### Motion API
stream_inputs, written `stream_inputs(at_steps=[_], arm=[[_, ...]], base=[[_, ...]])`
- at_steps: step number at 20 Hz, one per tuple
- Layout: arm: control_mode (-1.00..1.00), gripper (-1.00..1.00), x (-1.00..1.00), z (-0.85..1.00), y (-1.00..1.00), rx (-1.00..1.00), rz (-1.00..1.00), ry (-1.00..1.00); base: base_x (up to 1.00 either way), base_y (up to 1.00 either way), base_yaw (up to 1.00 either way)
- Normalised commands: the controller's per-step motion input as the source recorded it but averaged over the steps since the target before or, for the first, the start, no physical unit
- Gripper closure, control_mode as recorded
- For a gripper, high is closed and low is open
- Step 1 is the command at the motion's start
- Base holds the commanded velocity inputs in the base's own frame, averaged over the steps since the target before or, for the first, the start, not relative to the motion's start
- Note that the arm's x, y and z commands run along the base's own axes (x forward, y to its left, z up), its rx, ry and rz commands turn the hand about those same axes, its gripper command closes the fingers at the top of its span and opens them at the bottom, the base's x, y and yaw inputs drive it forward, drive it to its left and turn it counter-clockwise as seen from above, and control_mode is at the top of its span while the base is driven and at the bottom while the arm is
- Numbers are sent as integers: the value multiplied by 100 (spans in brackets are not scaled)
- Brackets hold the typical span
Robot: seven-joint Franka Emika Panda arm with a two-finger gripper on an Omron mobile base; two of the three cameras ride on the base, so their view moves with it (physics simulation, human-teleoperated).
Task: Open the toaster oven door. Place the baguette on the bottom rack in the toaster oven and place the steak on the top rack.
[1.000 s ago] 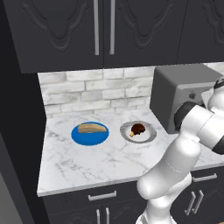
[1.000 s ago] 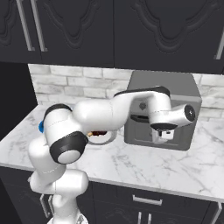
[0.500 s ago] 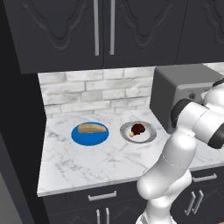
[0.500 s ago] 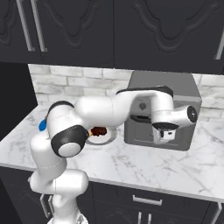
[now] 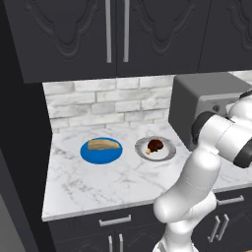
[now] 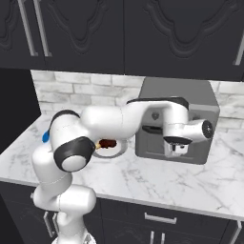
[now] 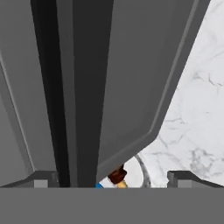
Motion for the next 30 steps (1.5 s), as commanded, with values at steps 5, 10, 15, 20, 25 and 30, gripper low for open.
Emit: stream_inputs(at_steps=[5, 10, 15, 20, 25, 30], arm=[[-100, -100, 5, -94, 29, 19, -27, 0], [-100, -100, 11, -93, 6, 11, -25, 0], [-100, -100, 1, -90, -8, 8, -16, 0], [-100, -100, 2, -83, -15, 13, -9, 0], [-100, -100, -2, -82, -22, 12, -2, 0], [-100, -100, -17, -85, -21, 11, 0, 0]], base=[[0, 0, 0], [0, 0, 0], [0, 0, 0], [0, 0, 0], [0, 0, 0], [0, 0, 0]])
